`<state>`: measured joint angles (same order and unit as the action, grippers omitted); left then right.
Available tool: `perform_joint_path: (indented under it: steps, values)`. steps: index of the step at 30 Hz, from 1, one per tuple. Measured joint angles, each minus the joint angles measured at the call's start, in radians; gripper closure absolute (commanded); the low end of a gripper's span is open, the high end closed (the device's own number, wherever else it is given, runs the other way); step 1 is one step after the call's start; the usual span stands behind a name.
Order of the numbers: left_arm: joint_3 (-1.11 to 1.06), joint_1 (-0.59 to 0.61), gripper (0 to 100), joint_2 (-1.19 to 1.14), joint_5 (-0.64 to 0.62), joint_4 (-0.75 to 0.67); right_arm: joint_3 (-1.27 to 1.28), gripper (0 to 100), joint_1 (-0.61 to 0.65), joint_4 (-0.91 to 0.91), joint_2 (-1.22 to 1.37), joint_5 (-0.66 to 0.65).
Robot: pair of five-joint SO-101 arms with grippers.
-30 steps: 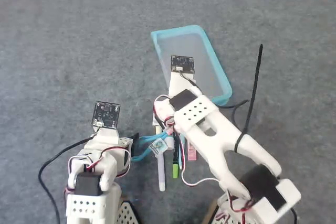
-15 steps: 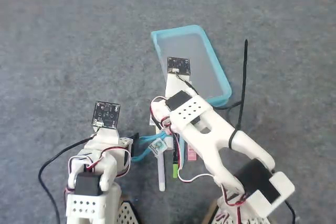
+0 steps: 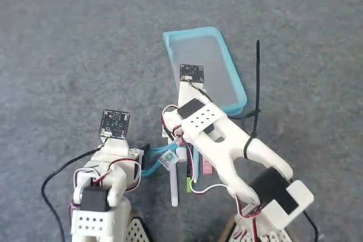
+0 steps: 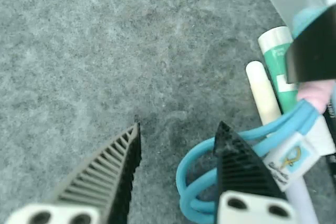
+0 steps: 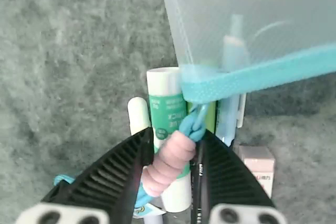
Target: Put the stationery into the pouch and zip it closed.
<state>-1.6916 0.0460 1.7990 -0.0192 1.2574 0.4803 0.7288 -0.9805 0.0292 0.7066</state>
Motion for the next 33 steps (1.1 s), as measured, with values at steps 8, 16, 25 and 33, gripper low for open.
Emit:
perform_joint_path:
  steps: [8, 16, 25, 33]
  values:
    - [0.000, 0.000, 78, 0.000, 0.000, 0.000, 0.000, 98.6, -0.041, 0.000, -0.080, -0.215]
    - [0.000, 0.000, 78, 0.000, 0.000, 0.000, 0.000, 98.8, -0.055, -0.101, -0.229, -0.634]
    - [0.000, 0.000, 78, 0.000, 0.000, 0.000, -0.041, 99.2, -0.057, -0.232, -0.259, -0.934]
    - [0.000, 0.000, 78, 0.000, 0.000, 0.000, -0.068, 99.2, -0.055, -0.302, -0.275, -1.005]
